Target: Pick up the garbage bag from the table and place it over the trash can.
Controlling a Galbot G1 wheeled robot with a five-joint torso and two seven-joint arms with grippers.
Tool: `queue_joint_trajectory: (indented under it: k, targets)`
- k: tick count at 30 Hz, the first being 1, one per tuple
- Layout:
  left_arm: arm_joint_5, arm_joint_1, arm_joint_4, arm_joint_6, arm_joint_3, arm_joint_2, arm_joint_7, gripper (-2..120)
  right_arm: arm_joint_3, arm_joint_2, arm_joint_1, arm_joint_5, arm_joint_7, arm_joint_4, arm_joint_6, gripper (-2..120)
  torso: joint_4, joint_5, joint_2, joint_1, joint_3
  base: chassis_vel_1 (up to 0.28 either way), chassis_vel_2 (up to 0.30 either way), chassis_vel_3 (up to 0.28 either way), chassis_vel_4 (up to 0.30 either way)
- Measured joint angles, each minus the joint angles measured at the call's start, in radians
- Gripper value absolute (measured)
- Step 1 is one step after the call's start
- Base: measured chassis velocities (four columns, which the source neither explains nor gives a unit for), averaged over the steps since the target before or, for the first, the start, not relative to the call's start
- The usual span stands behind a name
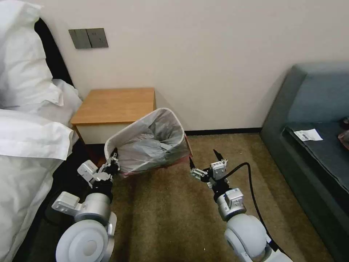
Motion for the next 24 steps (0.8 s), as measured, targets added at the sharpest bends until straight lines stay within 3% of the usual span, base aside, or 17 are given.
queue_joint_trajectory:
  k: [5, 9, 16, 24]
  targets:
    - [0.097, 0.002, 0.037, -0.015, 0.008, -0.003, 0.011, 7, 0.036, 0.015, -0.022, -0.095, -0.019, 0.055, 0.084, 100, 0.0000, 0.0000, 0.000, 0.000, 0.000, 0.000, 0.000, 0.000, 0.000]
    - [0.201, 0.008, 0.064, -0.030, 0.016, -0.005, 0.029, 7, 0.064, 0.016, -0.021, -0.148, -0.032, 0.088, 0.150, 90, 0.0000, 0.0000, 0.000, 0.000, 0.000, 0.000, 0.000, 0.000, 0.000]
    - [0.503, 0.026, 0.130, -0.102, 0.027, -0.004, 0.113, 7, 0.074, -0.036, 0.020, -0.204, -0.115, 0.164, 0.209, 63, 0.0000, 0.0000, 0.000, 0.000, 0.000, 0.000, 0.000, 0.000, 0.000]
    - [0.700, 0.030, 0.172, -0.162, 0.044, 0.005, 0.185, 7, 0.018, -0.140, 0.113, -0.231, -0.229, 0.157, 0.231, 36, 0.0000, 0.0001, 0.000, 0.000, 0.000, 0.000, 0.000, 0.000, 0.000]
